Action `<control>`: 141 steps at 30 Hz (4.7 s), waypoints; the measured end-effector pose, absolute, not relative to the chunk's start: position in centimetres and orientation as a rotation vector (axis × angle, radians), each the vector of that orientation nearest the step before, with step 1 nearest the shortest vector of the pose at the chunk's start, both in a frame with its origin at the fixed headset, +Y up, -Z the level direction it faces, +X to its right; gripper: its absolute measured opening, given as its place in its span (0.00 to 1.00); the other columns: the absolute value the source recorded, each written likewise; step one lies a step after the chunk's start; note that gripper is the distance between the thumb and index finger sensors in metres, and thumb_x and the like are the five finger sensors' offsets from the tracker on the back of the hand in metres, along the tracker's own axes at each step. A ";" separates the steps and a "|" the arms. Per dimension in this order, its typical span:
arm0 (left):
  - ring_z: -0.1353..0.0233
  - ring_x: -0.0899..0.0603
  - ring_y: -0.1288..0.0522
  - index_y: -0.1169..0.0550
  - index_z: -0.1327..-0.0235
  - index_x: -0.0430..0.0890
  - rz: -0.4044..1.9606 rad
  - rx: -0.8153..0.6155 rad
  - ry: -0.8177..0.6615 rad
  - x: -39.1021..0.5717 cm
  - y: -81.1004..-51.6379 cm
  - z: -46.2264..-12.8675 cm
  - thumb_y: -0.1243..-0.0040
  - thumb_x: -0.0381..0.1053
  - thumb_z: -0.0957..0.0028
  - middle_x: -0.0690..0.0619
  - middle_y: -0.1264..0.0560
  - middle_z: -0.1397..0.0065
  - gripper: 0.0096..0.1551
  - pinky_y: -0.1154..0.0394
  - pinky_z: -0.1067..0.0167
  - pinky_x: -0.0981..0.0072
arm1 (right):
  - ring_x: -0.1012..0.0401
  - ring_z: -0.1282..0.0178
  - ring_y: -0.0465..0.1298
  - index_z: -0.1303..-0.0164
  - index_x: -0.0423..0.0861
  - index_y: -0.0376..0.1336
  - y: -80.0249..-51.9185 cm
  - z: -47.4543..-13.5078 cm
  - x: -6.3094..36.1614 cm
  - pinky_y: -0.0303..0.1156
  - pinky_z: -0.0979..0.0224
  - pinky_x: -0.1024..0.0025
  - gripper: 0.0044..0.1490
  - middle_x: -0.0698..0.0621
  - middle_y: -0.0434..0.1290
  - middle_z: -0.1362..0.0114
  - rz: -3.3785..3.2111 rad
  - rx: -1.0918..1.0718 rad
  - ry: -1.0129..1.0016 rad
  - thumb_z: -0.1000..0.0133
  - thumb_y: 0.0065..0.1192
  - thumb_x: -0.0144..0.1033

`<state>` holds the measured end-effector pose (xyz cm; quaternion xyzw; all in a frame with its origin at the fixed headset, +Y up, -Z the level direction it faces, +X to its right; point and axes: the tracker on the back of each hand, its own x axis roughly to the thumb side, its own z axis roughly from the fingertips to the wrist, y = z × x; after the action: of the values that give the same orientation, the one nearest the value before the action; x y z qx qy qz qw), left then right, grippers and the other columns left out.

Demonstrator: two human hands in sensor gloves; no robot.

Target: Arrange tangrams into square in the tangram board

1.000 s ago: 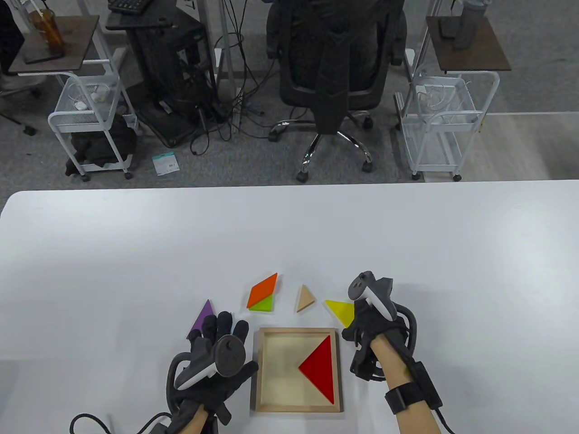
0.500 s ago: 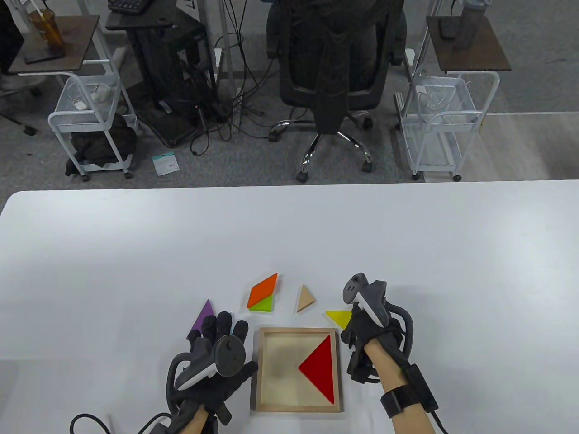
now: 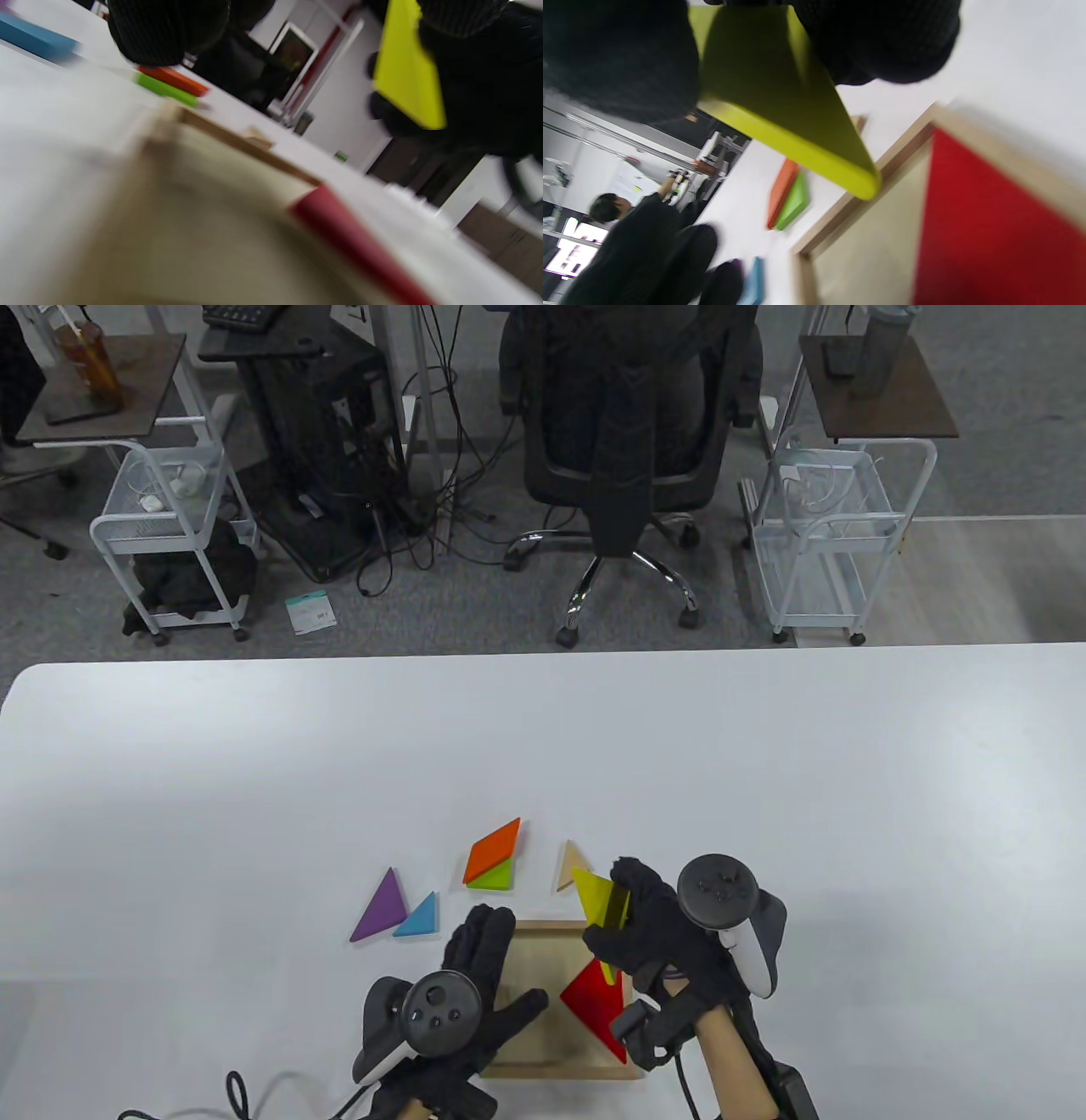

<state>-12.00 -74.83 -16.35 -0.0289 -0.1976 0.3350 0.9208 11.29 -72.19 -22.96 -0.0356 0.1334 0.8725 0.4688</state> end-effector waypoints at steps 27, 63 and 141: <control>0.64 0.45 0.14 0.23 0.35 0.40 1.108 -0.116 -0.308 -17.5 -74.9 -18.6 0.42 0.55 0.41 0.44 0.16 0.52 0.28 0.16 0.70 0.70 | 0.58 0.17 0.24 0.29 0.74 0.28 -69.8 -18.6 8.6 0.39 0.09 0.61 0.65 0.65 0.18 0.20 2.696 0.466 0.109 0.57 0.71 0.53; 0.26 0.26 0.31 0.41 0.20 0.40 1.151 -0.114 -0.346 -19.9 -74.0 -18.8 0.45 0.62 0.42 0.35 0.38 0.20 0.44 0.27 0.36 0.36 | 0.54 0.18 0.50 0.24 0.60 0.40 -70.3 -20.0 3.0 0.54 0.21 0.62 0.64 0.57 0.47 0.17 2.919 0.386 0.142 0.65 0.71 0.61; 0.22 0.22 0.68 0.61 0.20 0.54 0.287 -0.223 -0.128 -19.7 -76.6 -19.6 0.53 0.59 0.37 0.36 0.69 0.18 0.43 0.64 0.33 0.22 | 0.62 0.18 0.17 0.29 0.69 0.23 -75.1 -19.2 17.1 0.29 0.11 0.55 0.61 0.67 0.17 0.20 2.955 -0.163 0.290 0.62 0.48 0.71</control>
<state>-19.66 -76.58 -19.65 -0.1107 -0.0638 0.1427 0.9815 17.13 -75.09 -19.21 -0.0547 0.0971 0.9902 0.0839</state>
